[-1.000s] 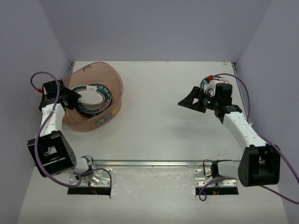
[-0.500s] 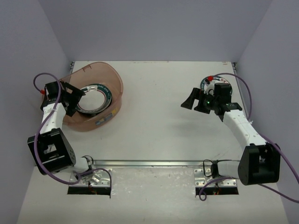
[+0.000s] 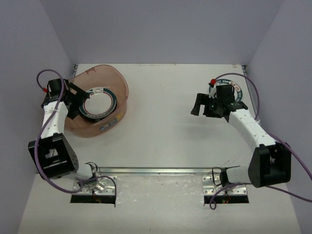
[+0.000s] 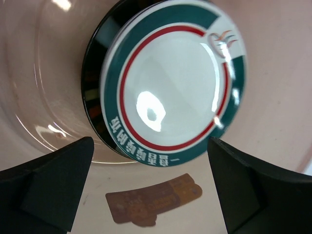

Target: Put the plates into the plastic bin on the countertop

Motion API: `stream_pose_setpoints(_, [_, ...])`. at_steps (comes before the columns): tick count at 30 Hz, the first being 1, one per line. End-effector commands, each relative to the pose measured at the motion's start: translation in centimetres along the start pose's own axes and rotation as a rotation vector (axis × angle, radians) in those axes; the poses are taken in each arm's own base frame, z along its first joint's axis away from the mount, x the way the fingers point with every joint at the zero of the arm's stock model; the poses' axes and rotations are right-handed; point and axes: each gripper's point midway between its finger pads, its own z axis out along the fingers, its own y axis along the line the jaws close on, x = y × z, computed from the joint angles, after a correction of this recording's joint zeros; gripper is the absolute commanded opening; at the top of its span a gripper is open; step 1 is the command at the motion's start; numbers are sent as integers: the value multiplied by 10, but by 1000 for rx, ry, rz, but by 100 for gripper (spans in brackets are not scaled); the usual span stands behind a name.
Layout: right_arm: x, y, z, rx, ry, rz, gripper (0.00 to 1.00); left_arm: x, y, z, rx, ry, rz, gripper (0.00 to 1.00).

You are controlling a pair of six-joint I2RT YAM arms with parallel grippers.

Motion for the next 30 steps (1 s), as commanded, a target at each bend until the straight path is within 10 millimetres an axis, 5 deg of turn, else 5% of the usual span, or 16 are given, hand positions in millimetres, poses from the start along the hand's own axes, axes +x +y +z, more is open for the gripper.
stream_pose_setpoints(1, [-33, -38, 1, 316, -60, -132, 99, -36, -50, -98, 197, -247, 168, 100])
stream_pose_setpoints(4, [-51, -64, 10, 480, -75, -169, 99, -22, -66, -143, 343, -327, 245, 100])
stream_pose_setpoints(6, [-71, -82, 34, 574, -52, -261, 99, 1, -70, -166, 450, -365, 307, 100])
stream_pose_setpoints(7, [-69, -100, 49, 647, 3, -321, 99, 8, -67, -168, 453, -367, 331, 100])
stream_pose_setpoints(10, [-102, -125, 60, 839, 69, -459, 99, 13, -55, -179, 435, -411, 371, 100])
stream_pose_setpoints(13, [-118, -146, 102, 940, 198, -595, 99, 31, -42, -174, 429, -421, 395, 100])
stream_pose_setpoints(16, [-119, -148, 132, 894, 230, -651, 99, 41, -35, -163, 428, -409, 414, 100])
stream_pose_setpoints(20, [-123, -168, 148, 971, 264, -754, 97, 49, -32, -155, 429, -381, 426, 100])
stream_pose_setpoints(27, [-84, -180, 175, 894, 355, -792, 72, 50, -33, -154, 446, -386, 427, 100])
stream_pose_setpoints(30, [-72, -189, 182, 909, 403, -820, 49, 51, -33, -154, 448, -383, 432, 100])
